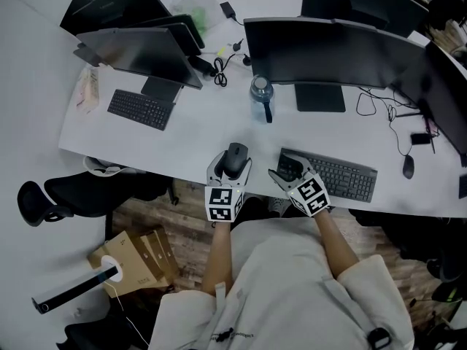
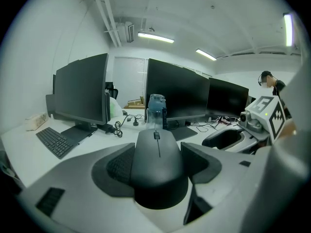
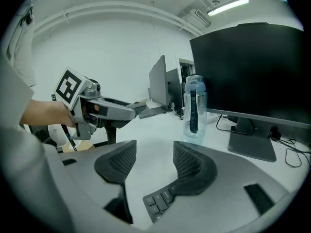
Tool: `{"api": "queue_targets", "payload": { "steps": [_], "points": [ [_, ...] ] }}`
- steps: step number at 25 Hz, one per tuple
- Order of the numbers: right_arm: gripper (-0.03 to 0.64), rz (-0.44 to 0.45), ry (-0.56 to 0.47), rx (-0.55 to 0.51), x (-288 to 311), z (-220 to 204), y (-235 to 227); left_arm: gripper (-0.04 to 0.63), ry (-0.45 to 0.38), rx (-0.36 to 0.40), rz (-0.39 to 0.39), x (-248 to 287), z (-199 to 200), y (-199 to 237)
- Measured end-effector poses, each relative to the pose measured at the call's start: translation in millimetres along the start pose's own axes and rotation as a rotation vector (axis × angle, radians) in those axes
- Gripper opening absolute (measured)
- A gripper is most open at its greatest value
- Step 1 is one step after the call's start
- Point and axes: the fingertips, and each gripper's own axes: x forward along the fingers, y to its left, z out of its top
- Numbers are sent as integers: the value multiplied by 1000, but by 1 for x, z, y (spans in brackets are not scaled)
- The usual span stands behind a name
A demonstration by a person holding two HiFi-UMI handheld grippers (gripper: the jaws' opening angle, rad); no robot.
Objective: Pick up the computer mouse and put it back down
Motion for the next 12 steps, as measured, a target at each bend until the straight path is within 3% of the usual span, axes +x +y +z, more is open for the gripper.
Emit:
{"api": "queue_targets", "payload": {
  "steps": [12],
  "points": [
    [235,21,-5,-22,7,6,2,291,-100,19,53,-17,22,6]
  ]
}}
